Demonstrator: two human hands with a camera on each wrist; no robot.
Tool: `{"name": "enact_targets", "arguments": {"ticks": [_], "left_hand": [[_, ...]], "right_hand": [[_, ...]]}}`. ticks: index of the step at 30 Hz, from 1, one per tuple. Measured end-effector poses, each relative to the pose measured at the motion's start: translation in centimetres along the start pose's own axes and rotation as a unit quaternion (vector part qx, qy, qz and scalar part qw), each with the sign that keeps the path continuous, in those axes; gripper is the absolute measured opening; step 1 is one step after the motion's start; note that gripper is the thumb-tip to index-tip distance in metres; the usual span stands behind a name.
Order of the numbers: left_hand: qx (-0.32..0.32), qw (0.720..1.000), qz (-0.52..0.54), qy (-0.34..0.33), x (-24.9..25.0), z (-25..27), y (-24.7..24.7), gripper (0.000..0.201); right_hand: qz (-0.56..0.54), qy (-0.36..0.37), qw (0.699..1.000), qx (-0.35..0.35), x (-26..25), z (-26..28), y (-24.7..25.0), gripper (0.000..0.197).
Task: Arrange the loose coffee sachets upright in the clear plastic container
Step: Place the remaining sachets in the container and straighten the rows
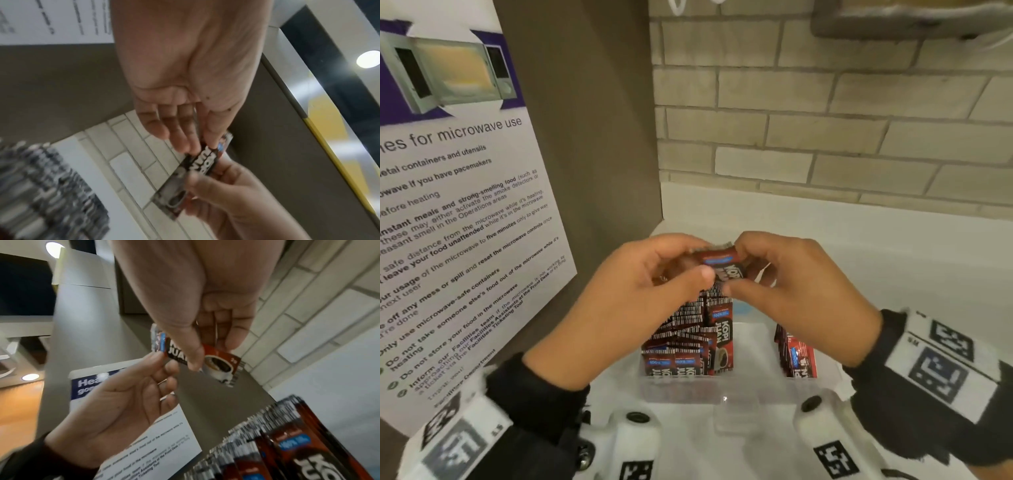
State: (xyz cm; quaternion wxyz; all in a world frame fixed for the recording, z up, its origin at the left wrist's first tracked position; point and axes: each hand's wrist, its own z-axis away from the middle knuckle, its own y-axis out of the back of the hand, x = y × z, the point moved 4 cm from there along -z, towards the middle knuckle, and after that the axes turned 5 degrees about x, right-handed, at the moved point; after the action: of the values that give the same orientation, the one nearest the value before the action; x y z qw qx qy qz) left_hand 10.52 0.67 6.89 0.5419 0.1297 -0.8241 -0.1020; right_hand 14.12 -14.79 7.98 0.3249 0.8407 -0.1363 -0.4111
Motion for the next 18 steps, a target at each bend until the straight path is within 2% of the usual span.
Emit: {"name": "enact_targets", "arguments": {"ticks": [3,5,7,9,11,13,18], "left_hand": [[0.062,0.998,0.024,-0.003,-0.9,0.5,0.8,0.040],[0.118,0.990,0.075,0.023,-2.7,1.3,1.9,0.042],[0.148,0.978,0.126,0.071,-5.1,2.2,2.6,0.046],[0.139,0.972,0.137,0.134,-7.3,3.3,2.5,0.056],[0.116,0.966,0.134,0.186,-9.0,4.5,2.1,0.075],[0.094,0.962,0.136,0.217,-10.1,5.3,1.8,0.092],[0.014,0.949,0.165,0.268,-11.9,6.7,0.4,0.113]], "right_hand": [[-0.028,-0.085,0.996,0.010,2.9,-0.3,-0.1,0.014],[-0.063,-0.168,0.983,-0.035,5.6,0.3,-1.2,0.017],[-0.064,-0.216,0.969,-0.098,7.7,1.5,-3.1,0.017],[-0.058,-0.242,0.958,-0.140,9.0,2.2,-5.0,0.024],[-0.052,-0.256,0.952,-0.161,9.5,2.4,-6.3,0.028],[-0.039,-0.266,0.948,-0.168,10.0,2.3,-7.0,0.029],[-0.043,-0.277,0.942,-0.184,10.0,2.0,-8.2,0.034]]}}
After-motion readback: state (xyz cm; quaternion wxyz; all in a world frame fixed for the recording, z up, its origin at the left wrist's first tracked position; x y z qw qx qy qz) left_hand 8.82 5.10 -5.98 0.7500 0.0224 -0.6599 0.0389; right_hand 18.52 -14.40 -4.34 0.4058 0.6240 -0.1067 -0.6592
